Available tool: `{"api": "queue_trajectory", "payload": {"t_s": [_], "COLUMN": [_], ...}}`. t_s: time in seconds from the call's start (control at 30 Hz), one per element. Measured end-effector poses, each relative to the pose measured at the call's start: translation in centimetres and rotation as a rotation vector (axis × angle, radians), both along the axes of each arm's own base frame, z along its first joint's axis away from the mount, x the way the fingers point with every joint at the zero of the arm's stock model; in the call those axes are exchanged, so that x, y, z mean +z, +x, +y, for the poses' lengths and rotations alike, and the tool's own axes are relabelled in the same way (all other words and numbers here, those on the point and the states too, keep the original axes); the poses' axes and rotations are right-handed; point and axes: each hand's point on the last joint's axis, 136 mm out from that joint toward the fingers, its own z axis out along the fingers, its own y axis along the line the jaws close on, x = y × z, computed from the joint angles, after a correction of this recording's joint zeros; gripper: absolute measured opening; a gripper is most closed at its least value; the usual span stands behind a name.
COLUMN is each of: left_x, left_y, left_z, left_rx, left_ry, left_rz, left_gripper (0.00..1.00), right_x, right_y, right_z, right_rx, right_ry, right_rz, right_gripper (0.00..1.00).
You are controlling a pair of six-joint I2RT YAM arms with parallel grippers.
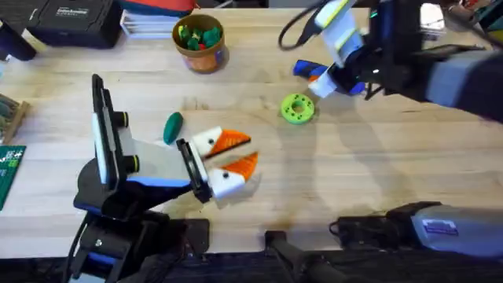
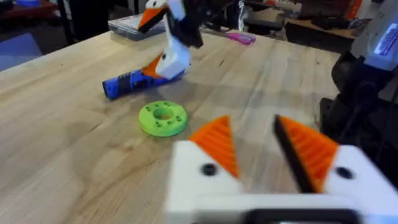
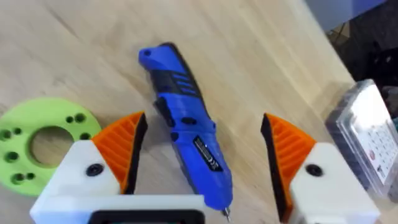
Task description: Pick up the gripper from the table and insert it into the empty holder that is missing its gripper. Then pick up a screw, insert it into the mounting hole, and use the screwdriver to tighten it. Finally, clean up the table by picking up the vegetable and placing it into the bucket.
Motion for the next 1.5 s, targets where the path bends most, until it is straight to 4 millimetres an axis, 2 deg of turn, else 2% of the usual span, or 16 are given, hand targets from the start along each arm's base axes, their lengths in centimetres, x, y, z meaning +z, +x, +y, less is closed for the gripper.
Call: {"api": "queue_trajectory", "payload": {"t_s": [0.13,0.17,0.27,0.37,0.53,0.63,0.73,0.83,0.93,1.03,1.17,1.27,1.5], "left_x": [0.0,0.0,0.2,1.6,2.4,4.3,6.1,7.0,6.0,4.7,2.2,-0.1,-3.9], "left_y": [0.0,0.0,0.1,0.2,1.3,1.9,2.3,3.2,4.4,6.4,8.4,8.4,9.7], "left_z": [0.0,0.0,0.0,0.1,1.3,3.4,6.3,9.2,12.0,13.8,14.6,15.0,16.2], "left_rx": [0.000,0.000,0.004,0.010,0.143,0.305,0.506,0.684,0.841,0.942,0.984,1.003,1.046], "left_ry": [-0.001,-0.001,-0.003,-0.022,-0.012,0.025,0.102,0.214,0.390,0.551,0.698,0.778,0.872], "left_rz": [0.002,0.002,-0.007,-0.077,0.053,0.158,0.278,0.393,0.541,0.650,0.770,0.877,1.026], "left_gripper": [0.937,0.970,0.985,0.985,0.985,0.985,0.985,0.985,0.985,0.985,0.985,0.985,0.985], "right_x": [3.6,4.3,6.1,7.2,7.8,7.8,7.8,7.8,7.8,7.8,7.8,7.8,7.8], "right_y": [-1.4,-1.9,-3.0,-3.9,-5.2,-5.5,-5.8,-5.8,-5.8,-5.8,-5.8,-5.8,-5.9], "right_z": [0.0,0.2,1.1,1.9,3.1,3.9,4.5,4.8,4.8,4.8,4.8,4.8,4.8], "right_rx": [-0.050,-0.053,-0.039,-0.016,0.021,0.042,0.061,0.068,0.068,0.066,0.066,0.066,0.066], "right_ry": [0.078,0.092,0.119,0.135,0.145,0.148,0.149,0.150,0.150,0.152,0.152,0.152,0.151], "right_rz": [-0.048,-0.056,-0.081,-0.099,-0.091,-0.089,-0.088,-0.087,-0.087,-0.087,-0.087,-0.087,-0.086], "right_gripper": [0.994,0.994,0.994,0.994,0.994,0.995,0.995,0.993,0.993,0.993,0.993,0.993,0.994]}}
